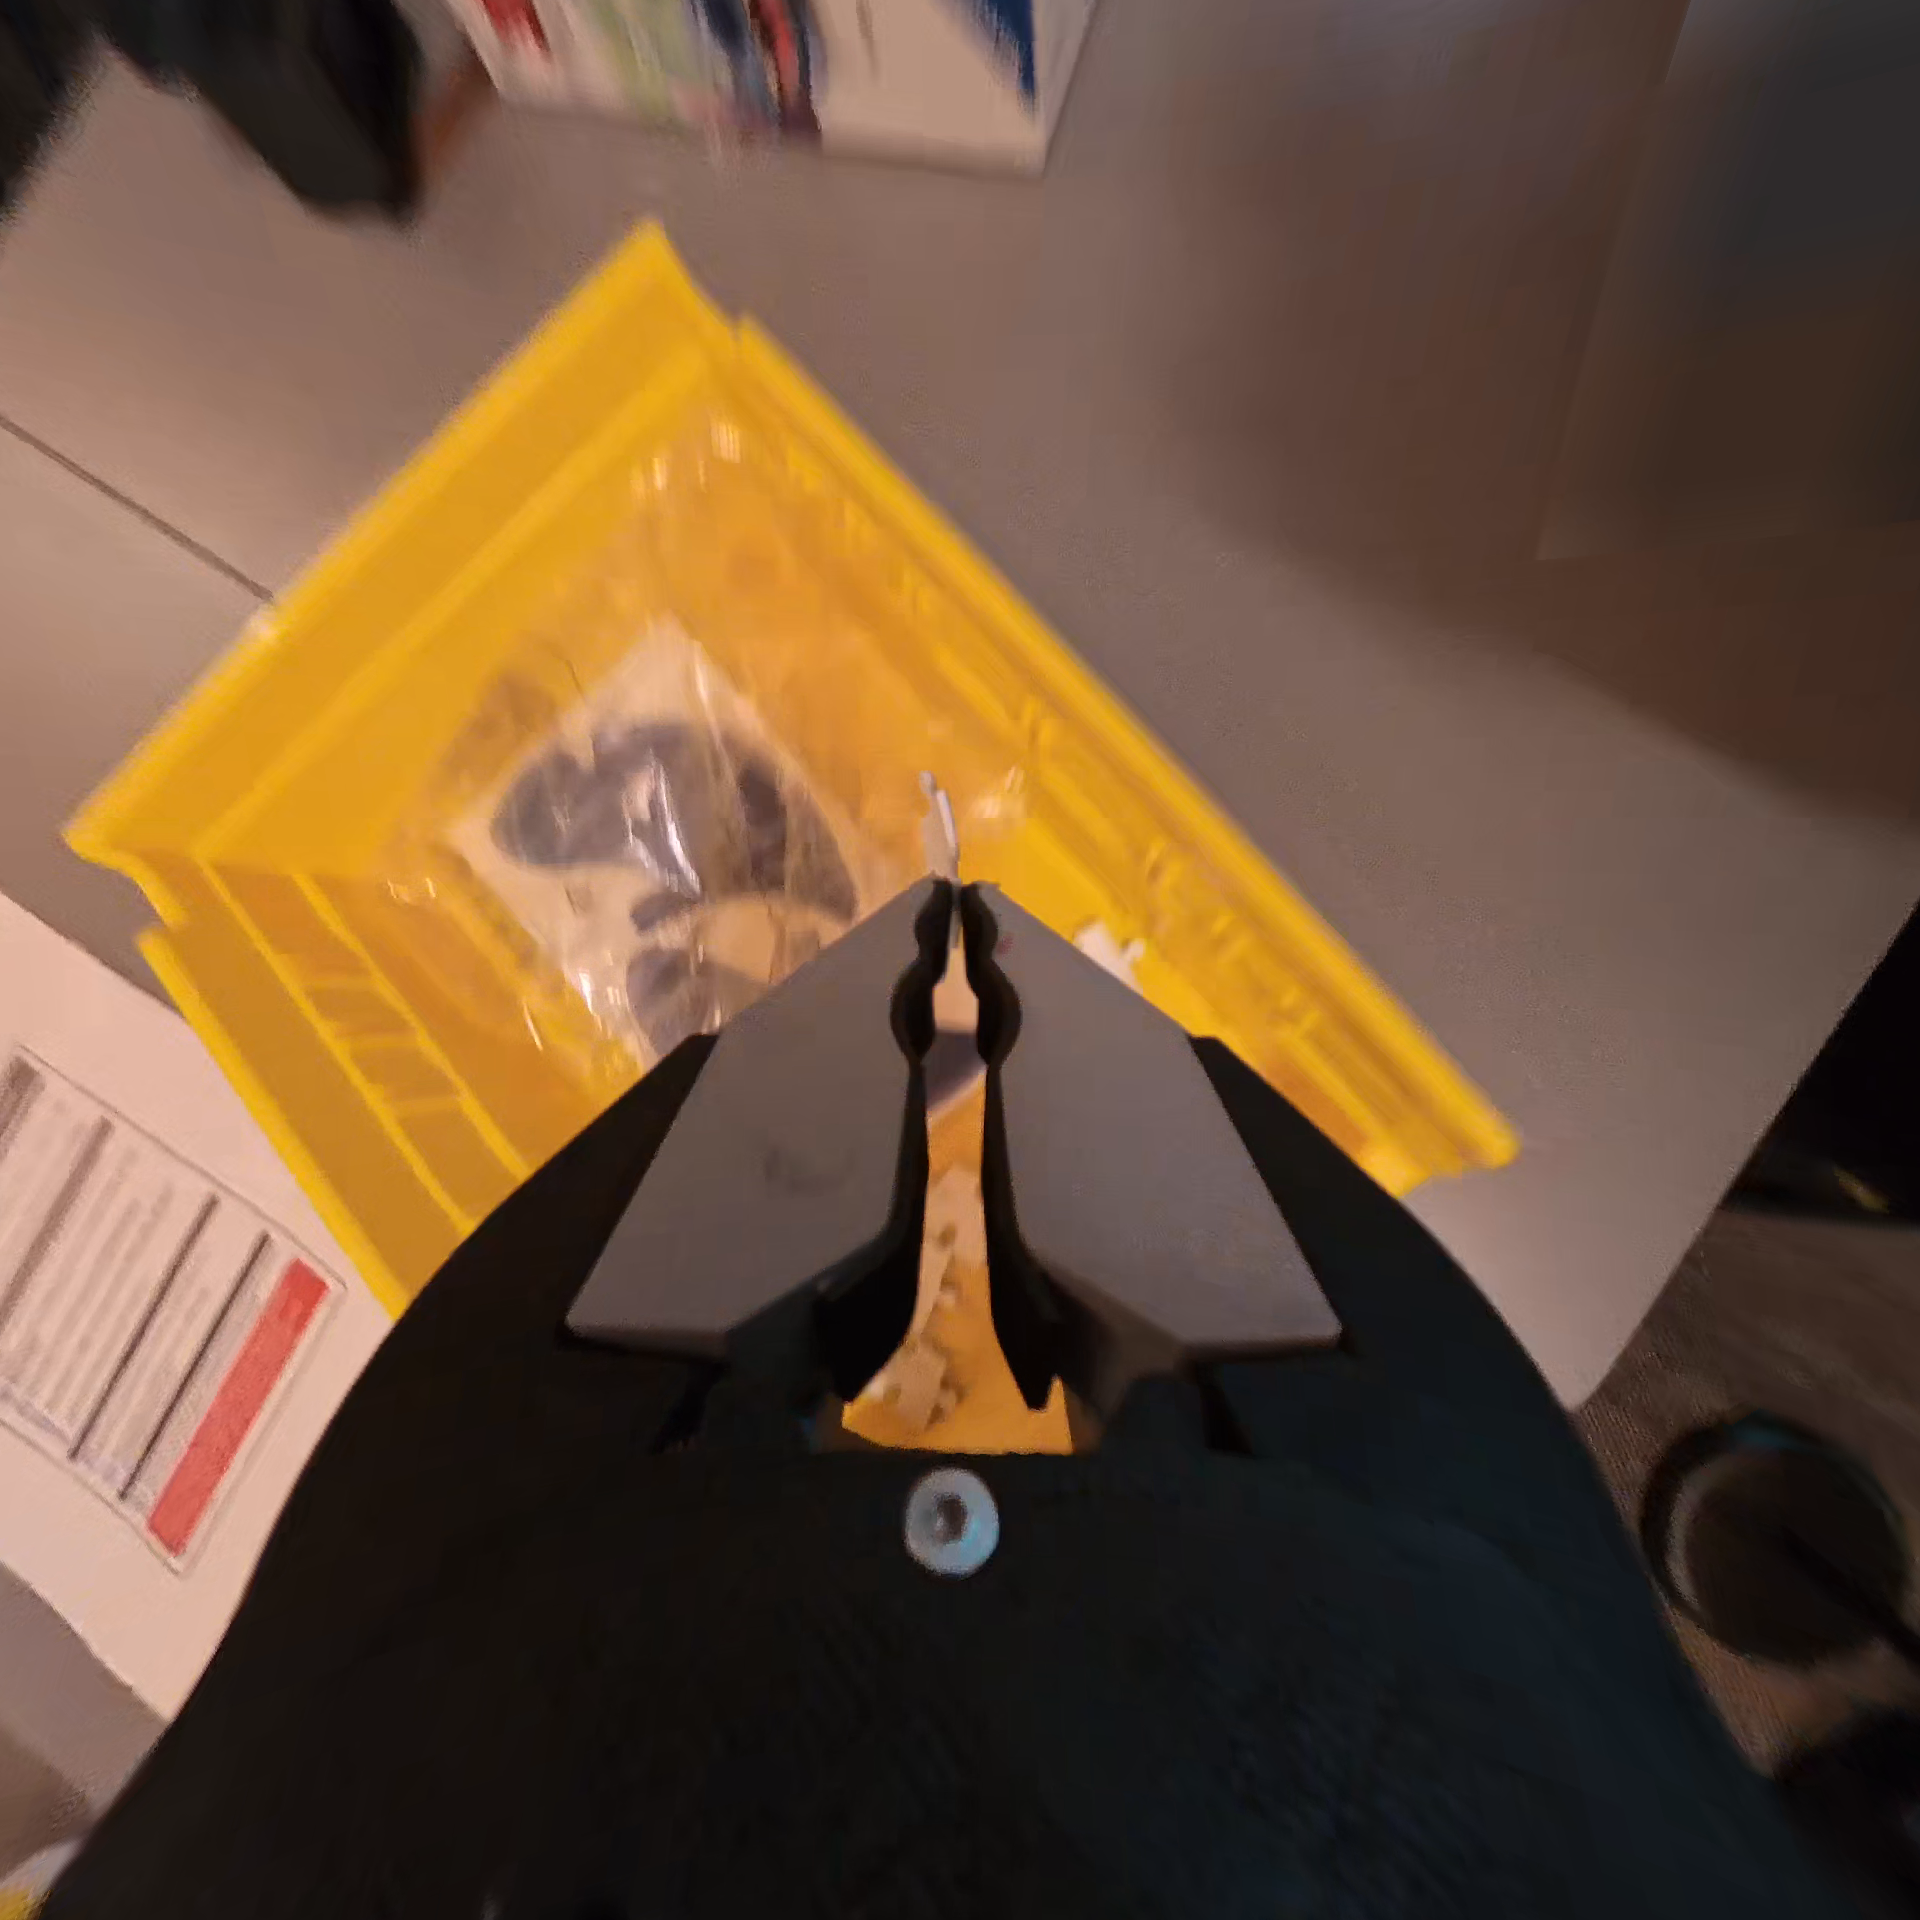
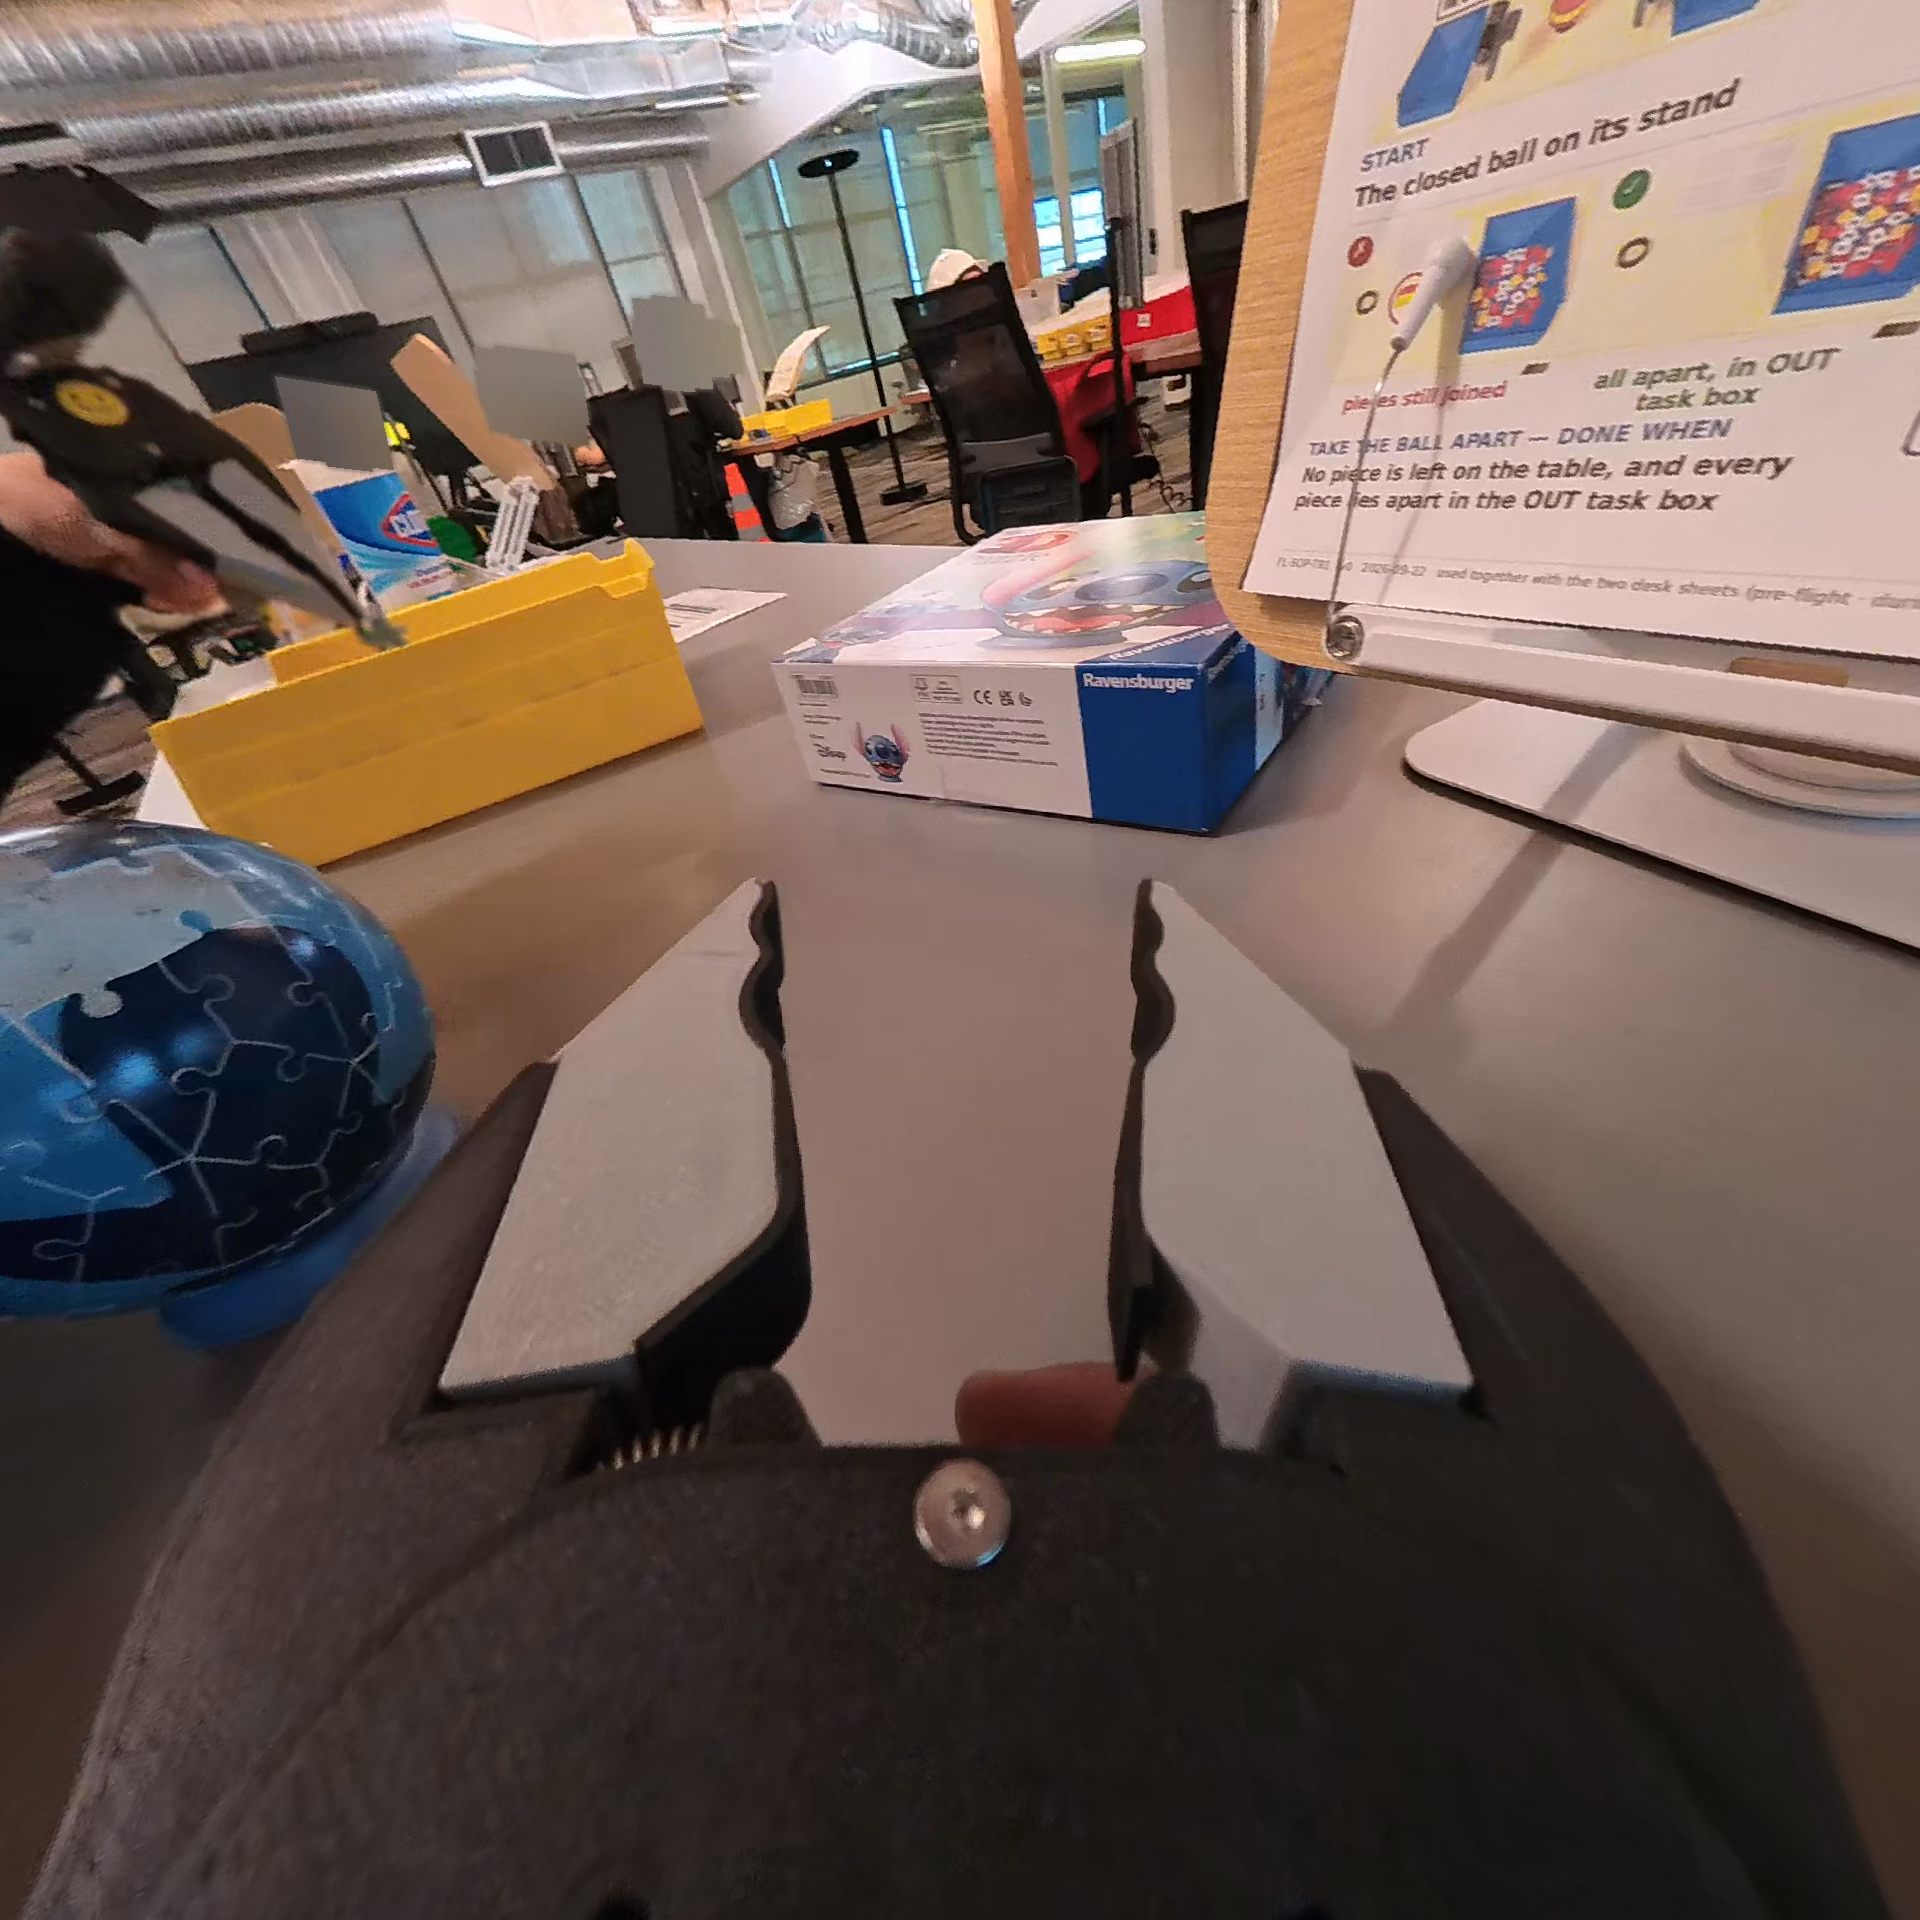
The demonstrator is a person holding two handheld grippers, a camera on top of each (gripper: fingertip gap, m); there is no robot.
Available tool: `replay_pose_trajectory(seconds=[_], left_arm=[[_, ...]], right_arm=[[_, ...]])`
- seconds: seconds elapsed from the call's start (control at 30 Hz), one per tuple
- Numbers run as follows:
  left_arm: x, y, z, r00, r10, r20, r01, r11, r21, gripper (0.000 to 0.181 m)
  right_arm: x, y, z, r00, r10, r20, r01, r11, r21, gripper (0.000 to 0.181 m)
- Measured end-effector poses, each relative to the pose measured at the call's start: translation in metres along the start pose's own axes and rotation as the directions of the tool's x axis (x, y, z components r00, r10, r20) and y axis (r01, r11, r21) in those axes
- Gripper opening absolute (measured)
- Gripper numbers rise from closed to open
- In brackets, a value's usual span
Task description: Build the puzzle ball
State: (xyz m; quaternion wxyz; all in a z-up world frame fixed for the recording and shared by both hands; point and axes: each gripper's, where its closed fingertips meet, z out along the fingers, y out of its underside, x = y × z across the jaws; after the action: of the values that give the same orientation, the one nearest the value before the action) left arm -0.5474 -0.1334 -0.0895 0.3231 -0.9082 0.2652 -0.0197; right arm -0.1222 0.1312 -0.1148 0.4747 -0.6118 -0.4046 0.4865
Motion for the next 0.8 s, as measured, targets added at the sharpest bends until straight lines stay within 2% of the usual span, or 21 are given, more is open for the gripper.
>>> replay_pose_trajectory(seconds=[0.1, 0.17, 0.23, 0.3, 0.4, 0.43, 0.5, 0.57, 0.63, 0.73, 0.8], left_arm=[[0.035, -0.058, -0.001, 0.996, 0.085, 0.039, -0.089, 0.991, 0.098, 0.000], [0.070, -0.089, 0.014, 0.987, 0.157, 0.025, -0.159, 0.980, 0.122, 0.000], [0.108, -0.107, 0.040, 0.980, 0.197, -0.036, -0.191, 0.974, 0.123, 0.000], [0.132, -0.110, 0.074, 0.978, 0.193, -0.082, -0.186, 0.979, 0.084, 0.000], [0.153, -0.103, 0.119, 0.985, 0.110, -0.135, -0.107, 0.994, 0.032, 0.000], [0.155, -0.099, 0.129, 0.987, 0.083, -0.134, -0.083, 0.997, 0.010, 0.004], [0.152, -0.092, 0.143, 0.994, 0.026, -0.110, -0.028, 1.000, -0.014, 0.027], [0.146, -0.090, 0.141, 0.996, -0.026, -0.090, 0.026, 1.000, -0.006, 0.036], [0.143, -0.090, 0.127, 0.994, -0.065, -0.082, 0.068, 0.997, 0.026, 0.043], [0.130, -0.089, 0.086, 0.994, -0.096, -0.043, 0.099, 0.992, 0.084, 0.043], [0.107, -0.081, 0.049, 0.992, -0.120, 0.038, 0.115, 0.987, 0.113, 0.042]], right_arm=[[-0.007, 0.000, 0.001, 0.999, -0.015, 0.043, 0.015, 1.000, -0.001, 0.064], [-0.012, 0.001, 0.001, 0.997, -0.020, 0.073, 0.021, 1.000, -0.004, 0.064], [-0.017, 0.001, 0.001, 0.994, -0.016, 0.107, 0.016, 1.000, -0.002, 0.064], [-0.023, 0.001, 0.001, 0.988, -0.004, 0.151, 0.004, 1.000, -0.001, 0.064], [-0.028, 0.001, -0.001, 0.980, 0.006, 0.199, -0.006, 1.000, -0.001, 0.064], [-0.030, 0.001, -0.001, 0.978, 0.002, 0.209, -0.002, 1.000, -0.001, 0.064], [-0.034, 0.002, -0.001, 0.975, -0.012, 0.224, 0.015, 1.000, -0.009, 0.064], [-0.038, 0.006, 0.001, 0.970, -0.028, 0.241, 0.036, 0.999, -0.029, 0.064], [-0.041, 0.008, 0.003, 0.966, -0.034, 0.257, 0.048, 0.998, -0.046, 0.064], [-0.042, 0.007, 0.003, 0.964, -0.037, 0.262, 0.049, 0.998, -0.039, 0.065], [-0.042, 0.006, 0.001, 0.967, -0.048, 0.252, 0.055, 0.998, -0.024, 0.063]])
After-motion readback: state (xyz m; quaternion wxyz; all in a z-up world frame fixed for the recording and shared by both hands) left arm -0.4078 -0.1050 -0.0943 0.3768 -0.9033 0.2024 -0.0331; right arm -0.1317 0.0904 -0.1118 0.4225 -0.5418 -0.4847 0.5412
